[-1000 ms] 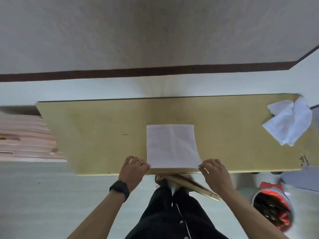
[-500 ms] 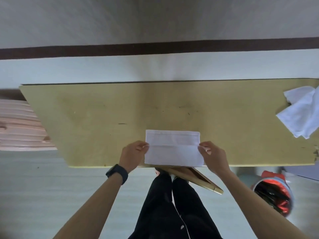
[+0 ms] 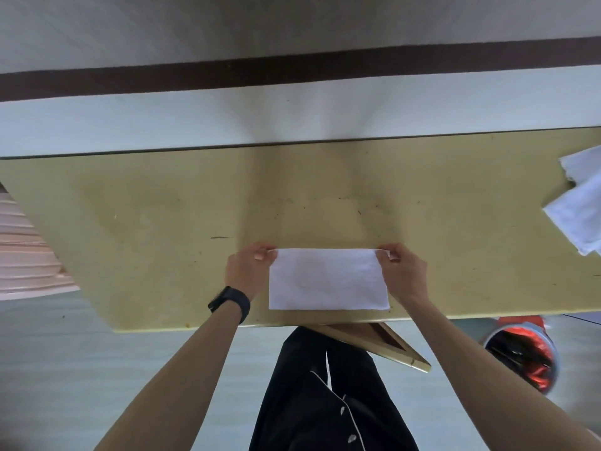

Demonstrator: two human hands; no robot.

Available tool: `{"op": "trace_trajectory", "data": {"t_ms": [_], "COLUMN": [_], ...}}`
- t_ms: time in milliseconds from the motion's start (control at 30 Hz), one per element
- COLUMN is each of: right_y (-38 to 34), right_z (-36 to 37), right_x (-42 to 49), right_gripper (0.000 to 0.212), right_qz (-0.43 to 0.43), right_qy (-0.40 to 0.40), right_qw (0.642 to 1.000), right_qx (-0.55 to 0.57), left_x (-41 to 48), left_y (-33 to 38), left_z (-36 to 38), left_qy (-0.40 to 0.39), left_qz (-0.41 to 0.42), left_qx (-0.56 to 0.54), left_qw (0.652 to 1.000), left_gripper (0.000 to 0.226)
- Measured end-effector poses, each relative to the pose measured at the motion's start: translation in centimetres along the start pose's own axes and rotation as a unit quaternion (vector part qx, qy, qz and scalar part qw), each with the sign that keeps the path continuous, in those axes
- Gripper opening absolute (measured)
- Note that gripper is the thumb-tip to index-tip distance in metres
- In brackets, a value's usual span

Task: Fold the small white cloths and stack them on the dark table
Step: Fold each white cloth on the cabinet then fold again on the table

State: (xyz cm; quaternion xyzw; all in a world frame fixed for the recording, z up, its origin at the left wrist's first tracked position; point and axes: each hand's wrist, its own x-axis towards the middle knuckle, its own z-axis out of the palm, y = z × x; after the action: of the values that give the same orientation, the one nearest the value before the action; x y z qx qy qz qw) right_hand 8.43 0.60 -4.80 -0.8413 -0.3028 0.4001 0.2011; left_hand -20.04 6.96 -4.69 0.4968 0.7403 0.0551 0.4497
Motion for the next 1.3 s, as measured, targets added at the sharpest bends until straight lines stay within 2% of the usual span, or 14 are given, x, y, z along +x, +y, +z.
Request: {"op": "trace_trajectory", "data": {"t_ms": [300,500,600,667,733,833,900,1033,1200,1300], "right_y": [0.6,1.3,1.2,1.2,1.2,1.0,0.2,-3.1,-6.4,-5.5], "right_z": [0.7,1.0,0.9,1.0,1.6,3.0,3.6,4.3,5.5,5.3], "right_x": [0.4,0.4,-0.9,-2.9,-5.0,-6.8,-6.4,-2.3,2.5,1.5], "right_gripper": [0.012,0.019,0.031,0.028,0.022,0.029,0.038,0.051,0.062,0.058], "right_qz": [-0.075,-0.122,-0.107,-0.134,-0.143,-0.071,-0.059,-0.129,-0.272,-0.336], "right_qy": [0.031,0.028,0.07,0.093,0.047,-0.054,-0.055,-0.023,-0.116,-0.085], "right_qw": [0.994,0.987,0.988,0.982,0.983,0.985,0.977,0.955,0.88,0.873], "right_qx": [-0.07,-0.104,-0.087,-0.096,-0.103,-0.15,-0.197,-0.266,-0.373,-0.343], "left_x": [0.1,0.1,0.1,0.0,0.0,0.2,0.1,-1.1,-4.1,-5.2], "left_y": [0.4,0.2,0.5,0.6,0.3,-0.2,-0.2,-0.1,0.0,-0.2], "left_z": [0.0,0.1,0.0,0.0,-0.1,-0.2,-0.4,-0.2,2.7,4.1], "left_qy": [0.006,0.018,0.016,0.021,0.02,0.011,0.01,-0.002,-0.031,-0.002], "left_qz": [0.041,0.057,0.068,0.088,0.113,0.128,0.121,0.076,0.061,0.074], "left_qx": [0.145,0.169,0.207,0.234,0.256,0.279,0.292,0.32,0.334,0.339], "left_qw": [0.989,0.984,0.976,0.968,0.96,0.952,0.949,0.944,0.94,0.938], "left_gripper": [0.018,0.018,0.023,0.024,0.025,0.024,0.022,0.021,0.028,0.033]}}
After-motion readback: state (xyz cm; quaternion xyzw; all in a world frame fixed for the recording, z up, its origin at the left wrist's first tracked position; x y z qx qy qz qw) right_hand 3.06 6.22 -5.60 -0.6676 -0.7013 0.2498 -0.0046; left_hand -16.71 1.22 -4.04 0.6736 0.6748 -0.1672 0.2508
